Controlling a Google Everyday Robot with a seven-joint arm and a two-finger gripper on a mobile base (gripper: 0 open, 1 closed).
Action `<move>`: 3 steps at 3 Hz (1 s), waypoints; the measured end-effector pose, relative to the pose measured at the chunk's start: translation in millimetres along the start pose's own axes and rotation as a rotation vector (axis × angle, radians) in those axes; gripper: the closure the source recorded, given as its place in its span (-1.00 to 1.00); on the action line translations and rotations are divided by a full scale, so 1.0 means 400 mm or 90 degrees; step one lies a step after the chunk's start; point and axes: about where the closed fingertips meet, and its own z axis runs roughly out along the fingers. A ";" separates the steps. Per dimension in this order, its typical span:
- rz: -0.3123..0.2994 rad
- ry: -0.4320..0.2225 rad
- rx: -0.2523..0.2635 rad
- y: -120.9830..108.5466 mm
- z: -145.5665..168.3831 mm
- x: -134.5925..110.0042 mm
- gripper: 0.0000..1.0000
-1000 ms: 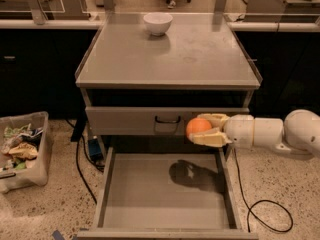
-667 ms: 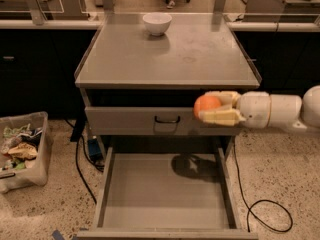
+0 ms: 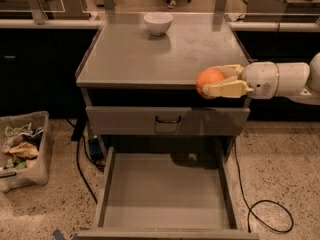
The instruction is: Pick orange from middle drawer and place on counter
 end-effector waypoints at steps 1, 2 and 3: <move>0.000 0.000 0.002 -0.001 -0.002 0.000 1.00; -0.024 0.002 -0.002 -0.025 0.016 -0.032 1.00; -0.018 0.003 -0.009 -0.117 0.080 -0.067 1.00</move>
Offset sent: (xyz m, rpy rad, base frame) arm 0.0292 0.0074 0.0274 -0.0341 -0.0863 0.0164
